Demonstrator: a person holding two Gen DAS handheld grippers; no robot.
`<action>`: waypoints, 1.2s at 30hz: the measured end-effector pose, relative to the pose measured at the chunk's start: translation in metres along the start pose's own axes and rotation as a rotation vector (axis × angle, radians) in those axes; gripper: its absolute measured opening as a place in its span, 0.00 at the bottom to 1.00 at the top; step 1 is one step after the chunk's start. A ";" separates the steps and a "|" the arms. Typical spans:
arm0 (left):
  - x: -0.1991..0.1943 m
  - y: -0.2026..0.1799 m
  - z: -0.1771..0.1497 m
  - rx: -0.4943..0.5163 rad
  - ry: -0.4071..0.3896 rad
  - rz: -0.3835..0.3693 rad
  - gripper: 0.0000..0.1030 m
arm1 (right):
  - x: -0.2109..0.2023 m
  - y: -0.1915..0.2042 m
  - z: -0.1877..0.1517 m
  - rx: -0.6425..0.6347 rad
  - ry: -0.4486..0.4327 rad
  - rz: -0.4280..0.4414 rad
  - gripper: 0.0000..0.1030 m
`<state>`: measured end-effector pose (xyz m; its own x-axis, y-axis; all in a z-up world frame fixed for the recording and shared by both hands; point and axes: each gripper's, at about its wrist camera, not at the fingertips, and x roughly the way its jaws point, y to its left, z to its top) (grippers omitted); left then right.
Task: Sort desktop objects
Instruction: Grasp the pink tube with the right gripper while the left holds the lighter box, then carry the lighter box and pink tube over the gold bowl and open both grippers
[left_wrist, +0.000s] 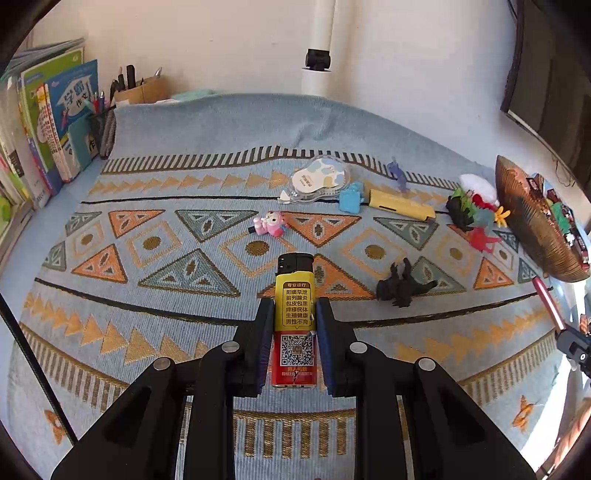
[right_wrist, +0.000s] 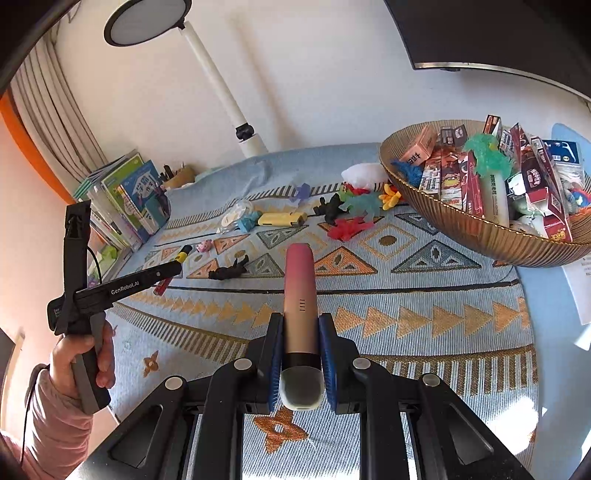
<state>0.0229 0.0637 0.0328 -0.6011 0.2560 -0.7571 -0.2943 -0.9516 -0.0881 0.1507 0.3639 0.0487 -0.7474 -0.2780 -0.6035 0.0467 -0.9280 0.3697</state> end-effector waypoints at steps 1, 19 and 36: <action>-0.006 -0.007 0.004 0.002 -0.017 -0.024 0.19 | -0.004 0.000 0.002 0.000 -0.012 0.006 0.18; -0.060 -0.216 0.096 0.188 -0.263 -0.426 0.19 | -0.112 -0.109 0.089 0.265 -0.397 -0.248 0.18; 0.041 -0.224 0.125 -0.004 0.008 -0.639 0.38 | -0.069 -0.113 0.096 0.335 -0.222 -0.161 0.23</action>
<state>-0.0289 0.3084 0.1030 -0.3023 0.7717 -0.5596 -0.5899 -0.6126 -0.5261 0.1331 0.5114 0.1164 -0.8536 -0.0420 -0.5193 -0.2727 -0.8133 0.5140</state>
